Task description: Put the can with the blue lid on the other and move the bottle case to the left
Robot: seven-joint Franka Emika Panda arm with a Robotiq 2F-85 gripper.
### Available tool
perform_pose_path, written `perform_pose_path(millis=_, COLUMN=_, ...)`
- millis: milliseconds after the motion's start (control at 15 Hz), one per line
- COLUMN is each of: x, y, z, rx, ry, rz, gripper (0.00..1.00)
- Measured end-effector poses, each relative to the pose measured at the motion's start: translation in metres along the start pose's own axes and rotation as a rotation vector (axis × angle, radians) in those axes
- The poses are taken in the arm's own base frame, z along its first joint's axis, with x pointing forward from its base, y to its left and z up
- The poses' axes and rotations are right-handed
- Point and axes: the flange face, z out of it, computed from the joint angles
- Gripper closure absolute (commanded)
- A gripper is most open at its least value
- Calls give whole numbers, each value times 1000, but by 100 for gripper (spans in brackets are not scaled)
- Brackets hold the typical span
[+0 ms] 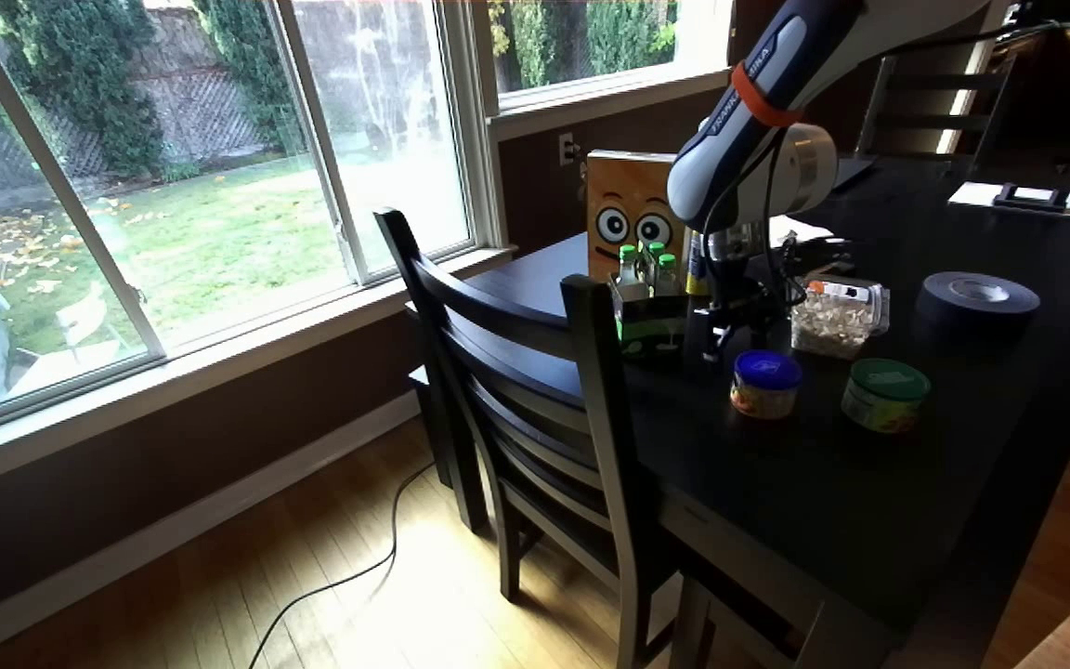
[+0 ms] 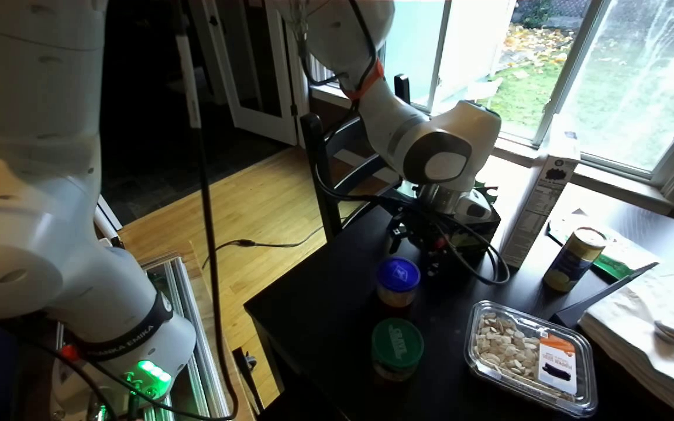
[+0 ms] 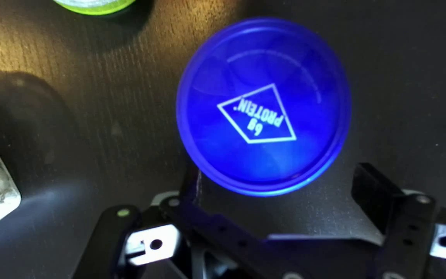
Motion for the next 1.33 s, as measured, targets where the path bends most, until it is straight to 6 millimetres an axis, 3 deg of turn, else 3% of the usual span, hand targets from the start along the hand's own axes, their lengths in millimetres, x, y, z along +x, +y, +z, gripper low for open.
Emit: perform_pose_path(millis=1333, x=-2, y=-2, z=33, rx=-14, ry=-234, rz=-52, gripper=0)
